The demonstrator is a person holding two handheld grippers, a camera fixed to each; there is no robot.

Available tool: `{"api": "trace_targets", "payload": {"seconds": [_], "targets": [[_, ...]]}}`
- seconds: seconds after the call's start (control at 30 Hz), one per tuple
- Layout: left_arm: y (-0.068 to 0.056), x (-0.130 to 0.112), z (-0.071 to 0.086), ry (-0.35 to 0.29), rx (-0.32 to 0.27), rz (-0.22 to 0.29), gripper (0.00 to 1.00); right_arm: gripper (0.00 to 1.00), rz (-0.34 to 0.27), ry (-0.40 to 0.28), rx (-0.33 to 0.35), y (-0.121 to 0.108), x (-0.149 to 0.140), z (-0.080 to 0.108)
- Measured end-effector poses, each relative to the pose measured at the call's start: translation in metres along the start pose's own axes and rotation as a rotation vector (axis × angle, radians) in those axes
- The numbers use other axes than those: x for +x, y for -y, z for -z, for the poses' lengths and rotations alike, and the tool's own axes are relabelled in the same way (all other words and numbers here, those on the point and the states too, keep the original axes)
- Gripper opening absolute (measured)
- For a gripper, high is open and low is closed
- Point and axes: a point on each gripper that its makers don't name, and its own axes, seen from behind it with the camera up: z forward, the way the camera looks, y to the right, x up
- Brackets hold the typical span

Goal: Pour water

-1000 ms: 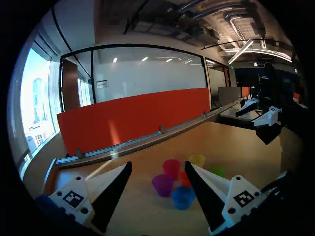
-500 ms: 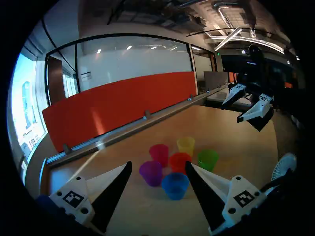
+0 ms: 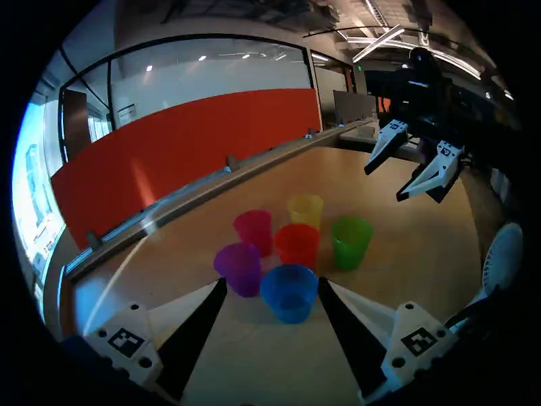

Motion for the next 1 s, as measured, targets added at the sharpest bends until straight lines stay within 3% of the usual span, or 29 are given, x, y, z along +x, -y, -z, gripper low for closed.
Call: {"api": "trace_targets", "payload": {"seconds": [0.4,1.0], "targets": [[-0.021,-0.035,-0.027,0.076,-0.08,-0.004,1.0,0.99,-0.02,0.069,0.027,0.0,-0.035,-0.029],[-0.028,-0.051,-0.048,0.106,-0.112,0.012,1.0,0.99,-0.022,0.113,0.04,0.003,-0.058,-0.051]]}}
